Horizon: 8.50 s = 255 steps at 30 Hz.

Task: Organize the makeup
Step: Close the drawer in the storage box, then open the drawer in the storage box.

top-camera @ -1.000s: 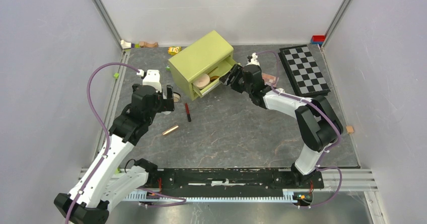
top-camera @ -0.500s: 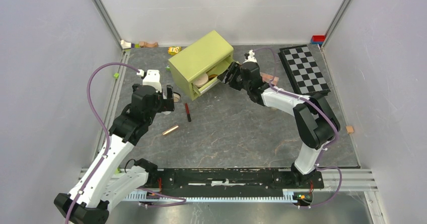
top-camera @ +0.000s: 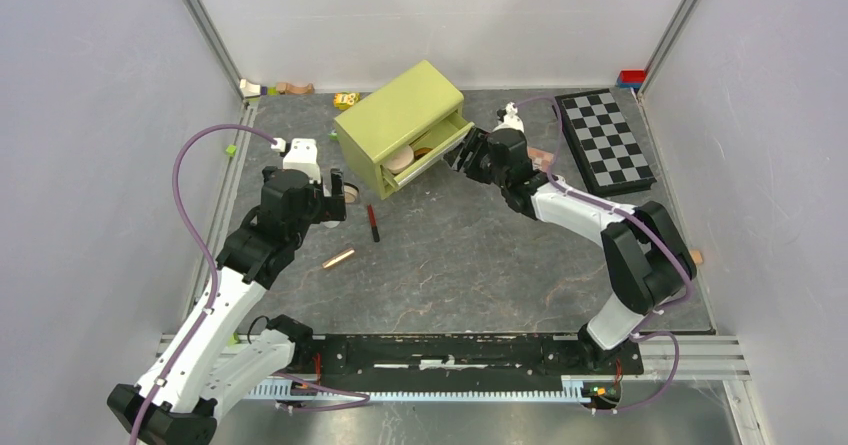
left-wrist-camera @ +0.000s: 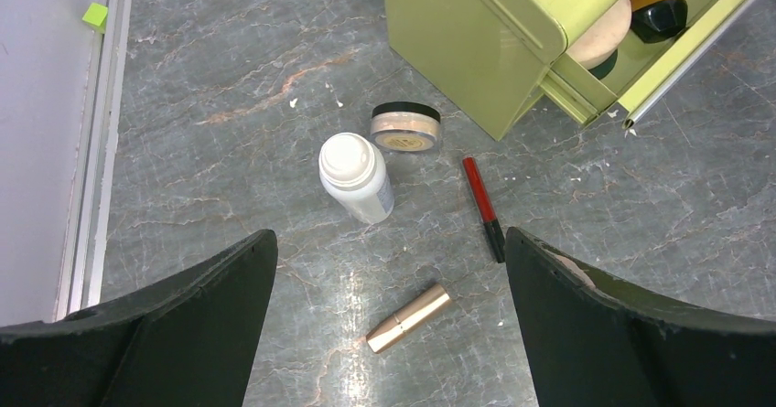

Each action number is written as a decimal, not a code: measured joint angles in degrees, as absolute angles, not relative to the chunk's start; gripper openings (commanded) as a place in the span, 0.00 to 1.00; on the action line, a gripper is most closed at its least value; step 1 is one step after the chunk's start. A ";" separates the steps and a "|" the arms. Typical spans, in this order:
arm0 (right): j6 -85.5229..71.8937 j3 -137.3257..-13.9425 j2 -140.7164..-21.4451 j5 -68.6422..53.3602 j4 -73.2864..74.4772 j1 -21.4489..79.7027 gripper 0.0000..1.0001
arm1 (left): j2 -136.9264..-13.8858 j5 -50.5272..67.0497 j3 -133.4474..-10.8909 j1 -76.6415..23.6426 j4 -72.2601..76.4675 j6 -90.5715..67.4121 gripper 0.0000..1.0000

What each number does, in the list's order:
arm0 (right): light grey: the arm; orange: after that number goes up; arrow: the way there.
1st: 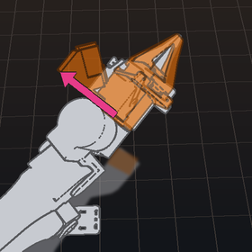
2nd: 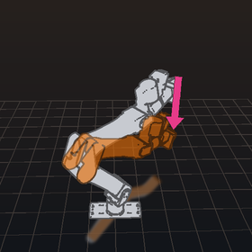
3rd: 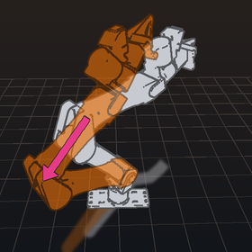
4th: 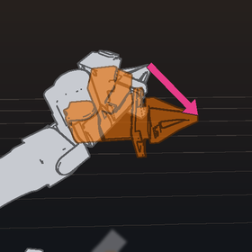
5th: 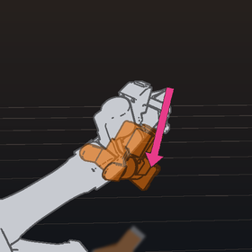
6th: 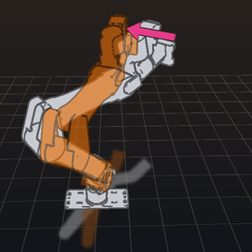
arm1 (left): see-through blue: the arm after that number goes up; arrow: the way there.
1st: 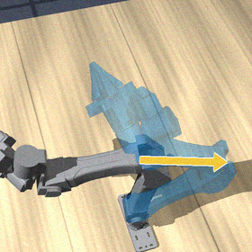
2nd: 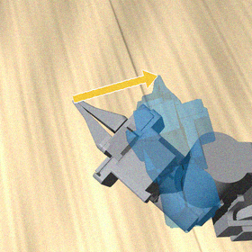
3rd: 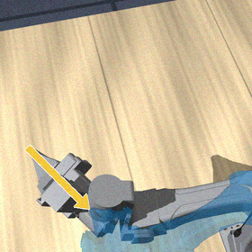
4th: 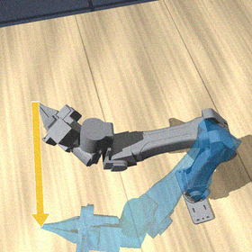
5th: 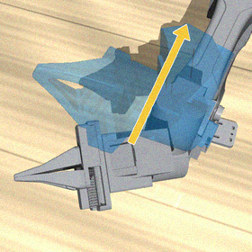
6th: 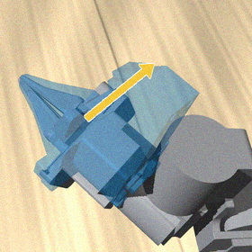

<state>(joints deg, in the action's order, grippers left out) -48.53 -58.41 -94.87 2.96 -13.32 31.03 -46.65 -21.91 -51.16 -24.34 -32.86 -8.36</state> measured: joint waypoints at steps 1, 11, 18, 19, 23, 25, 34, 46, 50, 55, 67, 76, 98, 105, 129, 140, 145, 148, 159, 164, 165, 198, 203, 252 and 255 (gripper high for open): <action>-48.51 -58.26 -94.87 3.16 -12.84 31.03 0.67 | -46.65 -21.91 -51.16 -24.32 -32.86 -8.36 1.00; -48.51 -59.13 -98.26 3.60 -10.15 31.03 0.68 | -46.65 -21.91 -51.16 -24.18 -32.86 -8.36 1.00; -48.29 -62.70 -102.15 3.18 -8.19 31.03 0.68 | -46.65 -21.91 -51.16 -24.18 -32.86 -8.36 1.00; -48.27 -63.18 -102.48 3.03 -8.05 31.03 0.68 | -46.65 -21.89 -51.16 -24.18 -32.86 -8.36 1.00; -48.18 -65.23 -103.50 2.66 -7.99 31.03 0.68 | -46.65 -21.91 -51.16 -24.18 -32.86 -8.36 1.00; -48.14 -66.02 -104.07 2.48 -7.97 31.03 0.68 | -46.65 -21.91 -51.16 -24.18 -32.86 -8.36 1.00; -48.31 -68.95 -107.46 1.48 -7.79 31.03 0.68 | -46.65 -21.91 -51.16 -24.18 -32.86 -8.36 1.00; -49.76 -70.26 -109.49 0.54 -7.68 31.03 0.68 | -46.65 -21.91 -51.16 -24.18 -32.86 -8.36 1.00; -50.22 -70.28 -109.60 0.23 -7.70 31.03 0.68 | -46.65 -21.91 -51.16 -24.18 -32.86 -8.36 1.00; -50.61 -70.46 -109.75 -0.51 -8.08 31.03 0.68 | -46.65 -21.91 -51.16 -24.16 -32.86 -8.36 1.00; -51.37 -70.91 -109.95 -3.01 -13.30 31.03 0.68 | -46.65 -21.89 -51.16 -24.16 -32.86 -8.36 1.00; -52.34 -72.10 -112.14 -4.10 -14.15 31.03 0.68 | -46.65 -21.89 -51.16 -24.16 -32.86 -8.36 1.00; -54.87 -74.11 -114.80 -7.25 -17.98 31.03 0.71 | -46.52 -21.91 -51.16 -24.12 -32.86 -8.36 1.00; -55.72 -74.41 -116.03 -7.94 -18.76 31.03 0.71 | -46.46 -21.91 -51.16 -24.12 -32.86 -8.36 1.00; -51.42 -66.61 -110.15 -8.49 -16.51 28.73 0.71 | -47.29 -20.10 -51.94 -24.12 -32.93 -8.40 1.00; -50.74 -64.66 -109.89 -10.66 -16.21 28.75 0.71 | -61.30 -14.48 -66.87 -24.12 -31.05 -9.56 1.00; -51.16 -63.42 -109.89 -11.55 -17.37 28.75 0.71 | -70.67 -12.71 -74.22 -24.12 -27.86 -9.54 1.00; -51.59 -62.65 -109.86 -11.81 -18.37 28.75 0.71 | -74.83 -11.62 -76.18 -24.12 -25.93 -9.47 1.00; -55.68 -61.47 -109.86 -14.00 -24.67 28.58 0.69 | -83.55 -7.22 -77.49 -24.12 -18.15 -7.86 0.99; -57.36 -61.39 -109.91 -14.70 -27.27 28.23 0.67 | -85.17 -5.32 -77.49 -24.12 -15.03 -6.76 1.00; -57.95 -61.39 -110.08 -14.90 -28.03 28.14 0.67 | -85.54 -5.13 -77.49 -24.12 -14.46 -6.70 1.00; -77.89 -61.14 -125.36 -16.56 -52.77 26.83 0.59 | -95.13 -2.46 -79.96 -24.12 -12.05 -7.11 1.00; -80.95 -61.36 -127.83 -16.53 -57.23 26.81 0.59 | -95.22 -2.46 -80.14 -24.12 -12.32 -7.11 1.00; -82.04 -71.85 -134.87 -15.66 -56.18 26.55 0.48 | -96.84 -2.44 -82.26 -24.12 -13.28 -7.11 0.96; -82.00 -72.05 -134.96 -16.03 -56.25 26.48 0.45 | -96.97 -2.44 -82.46 -24.14 -13.37 -7.11 0.95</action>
